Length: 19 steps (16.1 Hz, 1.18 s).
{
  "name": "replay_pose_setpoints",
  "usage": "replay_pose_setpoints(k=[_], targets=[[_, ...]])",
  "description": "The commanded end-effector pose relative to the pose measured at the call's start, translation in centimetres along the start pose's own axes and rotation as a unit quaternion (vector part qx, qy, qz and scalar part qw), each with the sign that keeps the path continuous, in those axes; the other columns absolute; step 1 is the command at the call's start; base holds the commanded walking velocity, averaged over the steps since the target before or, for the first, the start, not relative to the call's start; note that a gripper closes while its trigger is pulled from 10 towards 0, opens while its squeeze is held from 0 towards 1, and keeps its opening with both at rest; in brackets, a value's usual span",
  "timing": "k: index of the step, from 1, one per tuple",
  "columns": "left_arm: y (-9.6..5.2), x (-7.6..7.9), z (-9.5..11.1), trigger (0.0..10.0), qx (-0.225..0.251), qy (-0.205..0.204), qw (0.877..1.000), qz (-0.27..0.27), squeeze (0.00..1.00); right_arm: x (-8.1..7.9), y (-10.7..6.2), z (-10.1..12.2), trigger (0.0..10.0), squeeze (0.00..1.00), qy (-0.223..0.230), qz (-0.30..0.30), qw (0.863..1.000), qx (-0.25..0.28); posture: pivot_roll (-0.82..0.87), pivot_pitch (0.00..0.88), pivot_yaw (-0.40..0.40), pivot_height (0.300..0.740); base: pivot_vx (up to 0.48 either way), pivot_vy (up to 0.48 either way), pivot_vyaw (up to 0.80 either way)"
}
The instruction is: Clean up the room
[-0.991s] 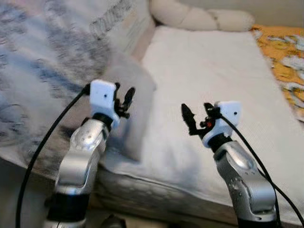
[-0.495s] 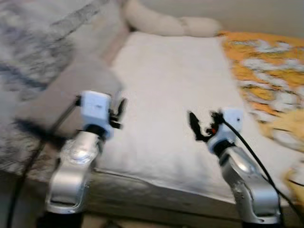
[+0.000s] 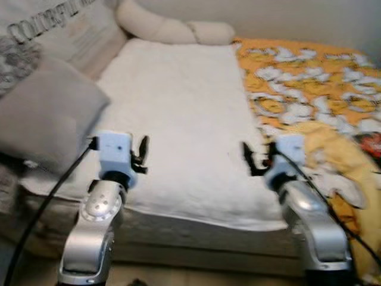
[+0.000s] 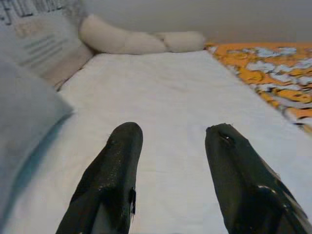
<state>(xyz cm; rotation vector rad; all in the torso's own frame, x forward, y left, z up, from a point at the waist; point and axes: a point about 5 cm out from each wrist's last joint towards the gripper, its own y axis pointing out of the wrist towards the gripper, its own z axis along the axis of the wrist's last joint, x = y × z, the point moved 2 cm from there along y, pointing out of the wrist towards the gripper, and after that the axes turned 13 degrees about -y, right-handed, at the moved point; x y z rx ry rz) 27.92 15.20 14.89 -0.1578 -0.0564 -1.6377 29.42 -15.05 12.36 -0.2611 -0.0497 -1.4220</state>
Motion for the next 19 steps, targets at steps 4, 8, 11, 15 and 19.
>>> replay_pose_setpoints(k=[4,8,11,15,19], targets=[[0.5,-0.6,0.4,10.0,0.008,0.003,1.000,0.012,0.00,-0.6,0.1,0.6,10.0,0.00,-0.019,0.021,0.999,0.015,0.00,0.000,-0.031,0.740,0.000,-0.458,0.18],[0.5,-0.5,0.5,10.0,0.012,0.008,1.000,0.009,0.00,0.0,0.2,0.1,10.0,0.00,-0.010,0.011,1.000,0.008,0.00,0.000,-0.036,0.740,0.000,-0.459,0.78],[0.5,-0.5,0.4,10.0,0.011,0.010,1.000,0.008,0.00,0.4,0.3,-0.1,10.0,0.00,-0.015,0.008,1.000,0.005,0.00,0.000,-0.037,0.740,0.000,-0.459,0.80],[0.7,-0.3,0.5,10.0,0.013,0.013,1.000,0.005,0.00,0.8,0.4,-0.2,10.0,0.00,-0.012,0.002,1.000,0.002,0.00,0.000,-0.036,0.740,0.000,-0.460,0.80],[0.8,-0.4,0.5,10.0,0.013,0.015,1.000,0.004,0.00,0.9,0.2,-0.5,10.0,0.00,0.003,-0.005,1.000,-0.003,-0.01,0.000,-0.029,0.740,0.000,-0.463,0.00]])
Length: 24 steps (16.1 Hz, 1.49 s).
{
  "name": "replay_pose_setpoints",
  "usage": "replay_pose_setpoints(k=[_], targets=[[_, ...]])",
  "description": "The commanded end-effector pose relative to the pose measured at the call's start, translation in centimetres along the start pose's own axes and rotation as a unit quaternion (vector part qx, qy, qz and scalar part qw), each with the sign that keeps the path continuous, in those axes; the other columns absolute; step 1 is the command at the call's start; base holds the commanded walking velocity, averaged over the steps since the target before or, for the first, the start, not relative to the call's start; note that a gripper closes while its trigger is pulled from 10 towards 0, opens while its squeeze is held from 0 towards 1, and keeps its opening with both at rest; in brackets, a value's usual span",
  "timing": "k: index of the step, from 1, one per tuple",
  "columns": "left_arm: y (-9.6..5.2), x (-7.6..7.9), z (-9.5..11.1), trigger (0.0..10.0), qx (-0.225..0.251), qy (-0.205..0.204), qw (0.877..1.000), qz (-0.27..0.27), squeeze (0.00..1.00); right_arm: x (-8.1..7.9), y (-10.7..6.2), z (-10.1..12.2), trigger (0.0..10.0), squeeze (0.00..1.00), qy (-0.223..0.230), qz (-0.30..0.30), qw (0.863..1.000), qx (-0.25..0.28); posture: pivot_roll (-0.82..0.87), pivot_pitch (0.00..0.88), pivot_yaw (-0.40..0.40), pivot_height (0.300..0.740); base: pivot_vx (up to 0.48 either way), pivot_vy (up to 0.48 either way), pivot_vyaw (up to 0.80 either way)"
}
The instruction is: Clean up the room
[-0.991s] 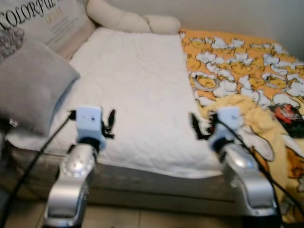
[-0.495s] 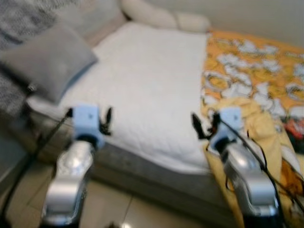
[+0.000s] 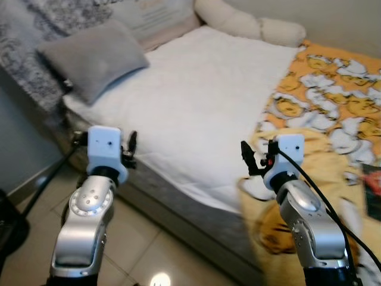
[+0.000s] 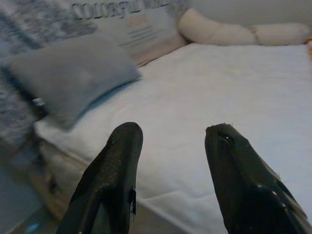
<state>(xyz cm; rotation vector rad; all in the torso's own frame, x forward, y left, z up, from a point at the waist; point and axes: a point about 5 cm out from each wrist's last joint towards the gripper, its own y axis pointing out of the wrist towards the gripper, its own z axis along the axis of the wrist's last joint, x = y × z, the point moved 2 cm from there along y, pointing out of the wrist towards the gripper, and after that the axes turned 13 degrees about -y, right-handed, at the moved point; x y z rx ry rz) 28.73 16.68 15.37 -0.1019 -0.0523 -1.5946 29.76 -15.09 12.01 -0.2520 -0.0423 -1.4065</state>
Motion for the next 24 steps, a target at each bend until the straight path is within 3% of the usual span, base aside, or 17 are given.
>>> replay_pose_setpoints(k=[1,10,15,18,24], targets=[[0.2,1.1,-0.1,10.0,-0.004,-0.003,1.000,-0.019,0.00,0.8,-0.2,-0.1,10.0,0.00,-0.004,-0.011,1.000,-0.003,-0.01,0.000,-0.028,0.740,0.000,-0.465,0.00],[0.1,1.1,-0.4,10.0,-0.006,0.004,1.000,-0.021,0.00,0.3,-0.5,-0.6,10.0,0.00,0.004,0.004,1.000,-0.014,-0.01,0.000,-0.032,0.740,0.000,-0.467,0.00],[-0.1,1.1,-0.5,10.0,-0.008,0.009,1.000,-0.023,0.00,-0.7,-0.6,-0.7,10.0,0.00,-0.004,0.039,0.999,-0.020,-0.01,0.000,-0.031,0.740,0.000,-0.468,0.16],[-0.3,1.0,-0.6,10.0,-0.009,0.015,1.000,-0.023,0.00,-1.4,-0.9,-1.3,10.0,0.00,0.018,0.066,0.997,-0.032,0.00,0.000,-0.036,0.740,0.000,-0.467,0.27],[-1.3,1.7,-1.6,10.0,-0.035,0.027,0.997,-0.056,0.00,-1.5,-1.0,-1.7,10.0,0.00,0.051,0.089,0.994,-0.042,0.00,0.000,-0.039,0.740,0.000,0.000,0.00]])
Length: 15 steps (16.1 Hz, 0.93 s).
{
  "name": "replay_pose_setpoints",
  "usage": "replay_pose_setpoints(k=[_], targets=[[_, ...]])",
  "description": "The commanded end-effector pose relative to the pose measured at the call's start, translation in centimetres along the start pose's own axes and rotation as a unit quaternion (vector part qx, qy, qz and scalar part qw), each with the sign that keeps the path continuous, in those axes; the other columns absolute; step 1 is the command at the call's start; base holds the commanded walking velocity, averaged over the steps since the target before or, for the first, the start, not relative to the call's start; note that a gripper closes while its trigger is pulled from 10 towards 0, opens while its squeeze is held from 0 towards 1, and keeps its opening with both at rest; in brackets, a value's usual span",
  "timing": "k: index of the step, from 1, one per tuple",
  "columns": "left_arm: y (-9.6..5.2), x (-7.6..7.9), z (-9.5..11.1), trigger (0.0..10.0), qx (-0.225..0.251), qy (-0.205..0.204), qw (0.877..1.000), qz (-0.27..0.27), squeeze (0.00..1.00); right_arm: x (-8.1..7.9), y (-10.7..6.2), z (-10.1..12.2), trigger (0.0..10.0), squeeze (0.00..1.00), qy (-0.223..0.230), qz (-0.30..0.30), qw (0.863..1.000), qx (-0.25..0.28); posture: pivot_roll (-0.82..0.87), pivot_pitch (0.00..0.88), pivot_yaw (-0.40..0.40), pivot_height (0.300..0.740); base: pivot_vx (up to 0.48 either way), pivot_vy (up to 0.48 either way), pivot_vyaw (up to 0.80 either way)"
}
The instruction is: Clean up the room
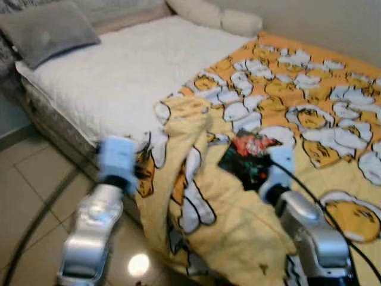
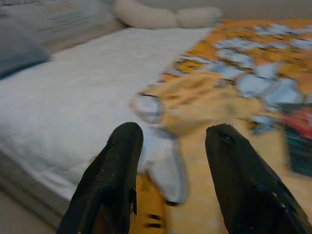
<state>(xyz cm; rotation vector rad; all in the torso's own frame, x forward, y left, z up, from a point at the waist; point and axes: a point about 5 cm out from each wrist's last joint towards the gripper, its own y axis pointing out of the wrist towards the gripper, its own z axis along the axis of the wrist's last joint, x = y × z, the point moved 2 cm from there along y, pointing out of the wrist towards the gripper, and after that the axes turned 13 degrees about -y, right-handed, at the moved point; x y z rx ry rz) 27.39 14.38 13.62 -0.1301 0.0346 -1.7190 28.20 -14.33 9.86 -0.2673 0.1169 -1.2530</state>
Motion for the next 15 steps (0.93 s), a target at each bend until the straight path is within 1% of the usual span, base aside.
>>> replay_pose_setpoints(k=[1,4,5,6,7,8,9,10,11,12,13,14,15], targets=[[-0.2,-0.4,0.3,10.0,0.001,0.010,1.000,0.002,0.00,-0.1,0.2,0.4,10.0,0.00,0.015,0.007,1.000,0.006,0.01,0.000,-0.039,0.740,0.000,0.000,0.00],[-0.2,0.0,0.3,10.0,-0.007,0.017,1.000,-0.023,0.00,0.3,1.1,0.1,10.0,0.00,0.036,0.003,0.999,-0.005,0.01,0.000,-0.030,0.740,0.000,0.000,0.00],[-0.2,0.2,0.0,10.0,-0.020,0.022,0.999,-0.043,0.00,1.1,1.9,-0.1,10.0,0.95,0.061,-0.009,0.998,-0.012,0.01,0.000,-0.027,0.740,0.000,0.000,0.00],[-0.2,0.3,-0.1,10.0,-0.027,0.029,0.998,-0.055,0.00,1.6,2.4,-0.2,10.0,1.00,0.084,-0.016,0.996,-0.015,0.01,0.000,-0.020,0.740,0.000,0.000,0.00],[-0.3,0.6,-0.4,10.0,-0.046,0.043,0.994,-0.083,0.00,2.4,3.7,-0.2,10.0,1.00,0.129,-0.015,0.991,-0.023,0.01,0.000,-0.008,0.740,0.000,0.000,0.00],[-0.4,0.8,-0.4,10.0,-0.053,0.051,0.992,-0.107,0.00,2.7,4.7,0.0,10.0,1.00,0.168,-0.004,0.986,-0.019,0.00,0.000,0.001,0.740,0.000,0.000,0.00],[-0.4,1.2,-0.1,10.0,-0.053,0.049,0.988,-0.139,0.00,3.4,5.8,0.0,10.0,1.00,0.204,-0.003,0.979,-0.020,0.00,0.000,0.005,0.740,0.000,0.000,0.00],[-0.5,1.6,0.1,10.0,-0.052,0.045,0.984,-0.162,0.00,3.7,6.3,-0.2,10.0,1.00,0.221,-0.007,0.975,-0.024,0.00,0.000,0.008,0.740,0.000,0.000,0.00],[-0.8,2.0,0.4,10.0,-0.053,0.038,0.980,-0.190,0.00,4.2,6.8,-0.6,10.0,1.00,0.251,-0.010,0.967,-0.029,0.01,0.002,0.013,0.740,0.000,0.000,0.00],[-1.4,2.7,0.7,10.0,-0.058,0.022,0.971,-0.231,0.00,4.7,7.2,-1.1,10.0,1.00,0.279,-0.017,0.959,-0.035,0.01,0.026,0.017,0.740,0.000,0.000,0.00],[-2.1,3.2,0.9,10.0,-0.068,0.014,0.960,-0.272,0.00,5.3,7.4,-1.8,10.0,1.00,0.292,-0.030,0.955,-0.047,0.02,0.050,0.024,0.740,0.000,0.000,0.00],[-2.6,3.3,1.0,10.0,-0.073,0.020,0.955,-0.288,0.00,5.6,7.4,-2.1,10.0,1.00,0.289,-0.040,0.955,-0.053,0.03,0.072,0.036,0.740,0.000,0.000,0.00],[-3.5,3.2,1.2,10.0,-0.082,0.024,0.946,-0.313,0.00,6.2,7.6,-2.2,10.0,1.00,0.291,-0.052,0.954,-0.051,0.02,0.100,0.057,0.740,0.000,0.000,0.00]])
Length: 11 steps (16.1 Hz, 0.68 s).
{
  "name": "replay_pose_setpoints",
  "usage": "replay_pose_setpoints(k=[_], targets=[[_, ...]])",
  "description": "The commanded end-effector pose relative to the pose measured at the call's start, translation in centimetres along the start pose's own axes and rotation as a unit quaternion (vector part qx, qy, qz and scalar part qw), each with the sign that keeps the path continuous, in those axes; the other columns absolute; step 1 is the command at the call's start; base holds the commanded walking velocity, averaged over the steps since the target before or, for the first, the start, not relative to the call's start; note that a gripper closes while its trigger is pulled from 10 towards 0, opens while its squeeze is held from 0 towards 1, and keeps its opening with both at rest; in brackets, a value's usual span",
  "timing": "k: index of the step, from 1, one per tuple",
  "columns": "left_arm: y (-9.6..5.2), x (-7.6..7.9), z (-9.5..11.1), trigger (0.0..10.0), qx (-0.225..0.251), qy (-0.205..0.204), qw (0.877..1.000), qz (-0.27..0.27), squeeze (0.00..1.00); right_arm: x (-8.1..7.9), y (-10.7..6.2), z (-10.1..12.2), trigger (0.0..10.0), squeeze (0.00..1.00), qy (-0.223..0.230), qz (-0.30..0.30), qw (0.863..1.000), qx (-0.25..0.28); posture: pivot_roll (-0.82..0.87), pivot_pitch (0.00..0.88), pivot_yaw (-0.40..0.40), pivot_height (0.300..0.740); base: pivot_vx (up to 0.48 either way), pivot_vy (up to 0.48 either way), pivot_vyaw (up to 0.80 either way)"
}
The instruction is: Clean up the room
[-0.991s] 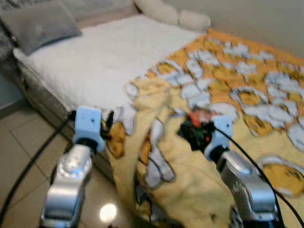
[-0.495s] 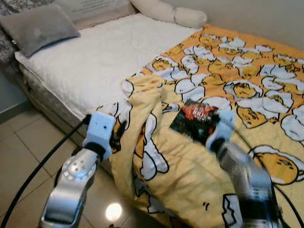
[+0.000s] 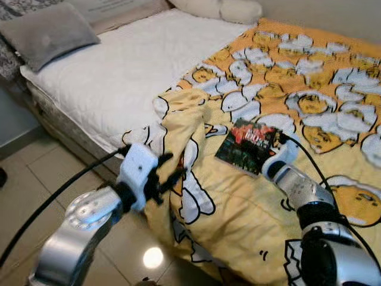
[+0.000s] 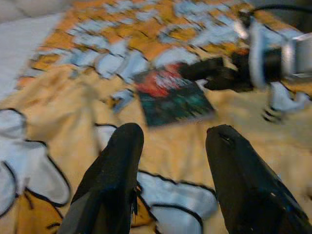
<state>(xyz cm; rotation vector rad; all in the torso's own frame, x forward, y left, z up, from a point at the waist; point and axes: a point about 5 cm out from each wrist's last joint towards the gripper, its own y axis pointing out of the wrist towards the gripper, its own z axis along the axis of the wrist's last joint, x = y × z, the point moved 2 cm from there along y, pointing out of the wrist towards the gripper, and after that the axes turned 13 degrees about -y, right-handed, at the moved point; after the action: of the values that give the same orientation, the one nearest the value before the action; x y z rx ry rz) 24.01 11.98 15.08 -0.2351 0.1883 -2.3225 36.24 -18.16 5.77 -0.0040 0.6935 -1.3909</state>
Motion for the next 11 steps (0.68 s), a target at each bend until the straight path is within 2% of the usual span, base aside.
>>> replay_pose_setpoints(k=[1,2,3,5,7,11], targets=[[-0.4,0.5,0.2,10.0,-0.004,-0.001,1.000,-0.021,0.00,0.2,0.2,0.7,10.0,1.00,0.009,-0.005,1.000,0.015,0.02,0.104,0.059,0.740,0.000,0.000,0.00],[-0.7,0.7,0.1,10.0,-0.012,-0.005,0.999,-0.033,0.00,0.6,0.2,1.1,10.0,0.59,0.022,-0.016,0.999,0.021,0.02,0.116,0.065,0.740,0.000,0.000,0.00],[-0.8,1.0,0.0,10.0,-0.022,-0.002,0.999,-0.044,0.00,1.1,0.2,1.3,10.0,0.00,0.032,-0.025,0.999,0.027,0.03,0.132,0.066,0.740,0.000,0.000,0.00],[-1.1,1.4,0.0,10.0,-0.033,0.005,0.998,-0.053,0.00,1.7,0.1,1.0,10.0,0.00,0.042,-0.040,0.998,0.018,0.04,0.154,0.059,0.740,0.000,0.000,0.00],[-1.7,1.6,0.2,10.0,-0.038,0.001,0.998,-0.051,0.00,2.3,0.0,0.0,10.0,0.00,0.029,-0.055,0.998,-0.004,0.05,0.183,0.051,0.740,0.000,0.000,0.00],[-2.6,2.5,-0.4,10.0,-0.050,-0.010,0.997,-0.051,0.00,2.2,0.0,-0.5,10.0,0.00,0.032,-0.052,0.998,-0.014,0.06,0.218,0.042,0.740,0.000,0.000,0.00]])
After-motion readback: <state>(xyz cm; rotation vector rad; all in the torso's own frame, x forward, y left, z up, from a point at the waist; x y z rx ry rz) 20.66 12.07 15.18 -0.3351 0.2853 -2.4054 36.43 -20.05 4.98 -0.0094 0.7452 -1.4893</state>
